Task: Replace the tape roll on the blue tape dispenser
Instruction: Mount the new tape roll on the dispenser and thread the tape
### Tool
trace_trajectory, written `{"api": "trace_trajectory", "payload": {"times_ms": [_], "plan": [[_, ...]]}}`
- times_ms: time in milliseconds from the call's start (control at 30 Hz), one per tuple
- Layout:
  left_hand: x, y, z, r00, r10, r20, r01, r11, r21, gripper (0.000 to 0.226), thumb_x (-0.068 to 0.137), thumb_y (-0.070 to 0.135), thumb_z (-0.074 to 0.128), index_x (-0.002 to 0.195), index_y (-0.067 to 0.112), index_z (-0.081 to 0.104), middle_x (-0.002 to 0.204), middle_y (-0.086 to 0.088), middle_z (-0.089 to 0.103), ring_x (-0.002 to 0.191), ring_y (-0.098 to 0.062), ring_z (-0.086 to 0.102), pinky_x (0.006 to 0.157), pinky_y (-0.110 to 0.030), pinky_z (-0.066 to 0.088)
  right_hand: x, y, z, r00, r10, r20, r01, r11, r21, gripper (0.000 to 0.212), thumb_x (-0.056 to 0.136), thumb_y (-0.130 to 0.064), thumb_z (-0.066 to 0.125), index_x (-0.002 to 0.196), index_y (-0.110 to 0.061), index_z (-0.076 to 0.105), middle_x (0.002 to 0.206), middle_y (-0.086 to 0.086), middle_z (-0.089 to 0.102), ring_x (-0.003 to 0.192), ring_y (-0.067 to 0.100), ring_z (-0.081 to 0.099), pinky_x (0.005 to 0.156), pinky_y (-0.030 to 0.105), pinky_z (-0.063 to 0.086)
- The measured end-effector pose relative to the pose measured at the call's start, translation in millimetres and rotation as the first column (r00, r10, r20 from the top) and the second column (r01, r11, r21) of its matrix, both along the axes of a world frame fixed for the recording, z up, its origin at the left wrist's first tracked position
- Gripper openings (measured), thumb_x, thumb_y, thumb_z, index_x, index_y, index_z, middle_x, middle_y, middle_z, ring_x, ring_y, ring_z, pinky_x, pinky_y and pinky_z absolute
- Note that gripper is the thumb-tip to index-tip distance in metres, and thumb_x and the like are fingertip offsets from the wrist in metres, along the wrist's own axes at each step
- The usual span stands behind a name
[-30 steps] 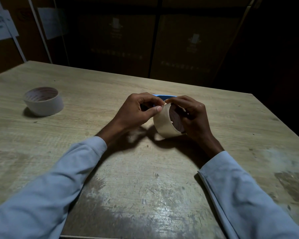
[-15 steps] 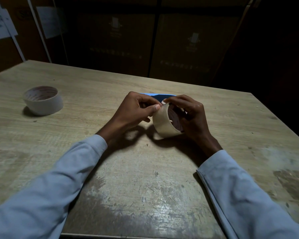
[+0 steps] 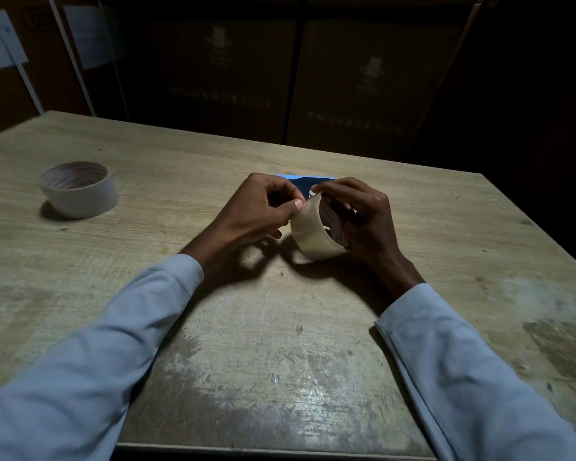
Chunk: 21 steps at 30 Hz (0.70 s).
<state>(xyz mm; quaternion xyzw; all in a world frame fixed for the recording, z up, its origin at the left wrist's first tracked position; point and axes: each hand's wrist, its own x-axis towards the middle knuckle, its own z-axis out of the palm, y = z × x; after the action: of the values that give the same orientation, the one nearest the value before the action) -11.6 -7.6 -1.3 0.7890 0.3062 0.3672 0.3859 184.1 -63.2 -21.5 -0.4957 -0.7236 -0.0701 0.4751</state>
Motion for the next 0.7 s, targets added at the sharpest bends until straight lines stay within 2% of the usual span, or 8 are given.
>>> {"api": "trace_trajectory", "payload": {"times_ms": [67,200,300,533,600,633,700], "plan": [[1,2,-2,1.0,0.012,-0.021,-0.012,1.0,0.012,0.008,0.092,0.009,0.062,0.088,0.007,0.068,0.077,-0.012,0.066,0.061,-0.01,0.059,0.049,-0.02,0.049,-2,1,0,1.0,-0.001,-0.004,0.001,1.0,-0.005,0.027,0.086,0.001,0.068,0.111,-0.008,0.074,0.107,0.01,0.073,0.094,0.019,0.07,0.078,0.032,0.059],[3,4,-8,0.998,0.042,-0.05,-0.036,0.992,0.122,0.01,0.092,0.008,0.058,0.086,0.007,0.066,0.074,-0.002,0.063,0.062,-0.011,0.057,0.059,-0.026,0.051,-4,2,0,1.0,-0.022,-0.006,0.022,1.0,-0.004,0.027,0.085,0.0,0.069,0.11,-0.009,0.075,0.105,0.009,0.073,0.092,0.018,0.07,0.077,0.033,0.059],[7,2,-13,0.995,0.072,-0.071,-0.055,0.975,0.217,0.008,0.092,0.008,0.056,0.086,0.011,0.061,0.075,0.005,0.058,0.067,-0.005,0.053,0.064,-0.018,0.044,-4,2,-2,0.999,-0.031,-0.017,0.031,1.0,-0.003,0.026,0.085,-0.001,0.069,0.109,-0.009,0.075,0.104,0.008,0.073,0.091,0.017,0.07,0.076,0.031,0.058],[8,3,-17,0.997,0.047,-0.068,-0.027,0.96,0.279,0.005,0.09,0.012,0.053,0.087,0.015,0.056,0.08,0.008,0.052,0.074,-0.009,0.051,0.066,-0.024,0.043,-3,2,-2,0.997,-0.055,-0.061,0.054,0.998,-0.017,0.029,0.083,0.003,0.068,0.108,-0.009,0.076,0.103,0.007,0.074,0.091,0.02,0.071,0.075,0.038,0.058],[9,2,-16,1.0,0.014,0.002,-0.014,0.986,0.164,0.004,0.093,0.01,0.055,0.091,0.012,0.058,0.085,0.003,0.056,0.079,-0.014,0.055,0.069,-0.031,0.051,1,1,-1,0.995,-0.056,-0.088,0.054,0.998,-0.023,0.032,0.082,0.005,0.066,0.109,-0.008,0.076,0.104,0.007,0.073,0.092,0.019,0.07,0.075,0.039,0.057],[8,0,-14,0.997,-0.007,0.076,0.005,0.999,0.036,0.001,0.095,0.01,0.058,0.096,0.01,0.059,0.089,0.001,0.058,0.082,-0.014,0.058,0.071,-0.035,0.054,2,0,0,0.993,-0.059,-0.103,0.058,0.998,-0.02,0.033,0.081,0.004,0.063,0.11,-0.008,0.075,0.105,0.006,0.073,0.093,0.019,0.07,0.075,0.038,0.058],[8,-3,-12,0.976,-0.025,0.219,0.076,0.97,-0.229,0.019,0.094,0.017,0.063,0.11,0.009,0.059,0.098,-0.003,0.061,0.091,-0.017,0.062,0.075,-0.037,0.057,1,-2,3,0.989,-0.067,-0.134,0.069,0.997,0.015,0.037,0.08,-0.005,0.054,0.111,-0.005,0.073,0.107,0.004,0.07,0.096,0.018,0.069,0.077,0.032,0.058]]}}
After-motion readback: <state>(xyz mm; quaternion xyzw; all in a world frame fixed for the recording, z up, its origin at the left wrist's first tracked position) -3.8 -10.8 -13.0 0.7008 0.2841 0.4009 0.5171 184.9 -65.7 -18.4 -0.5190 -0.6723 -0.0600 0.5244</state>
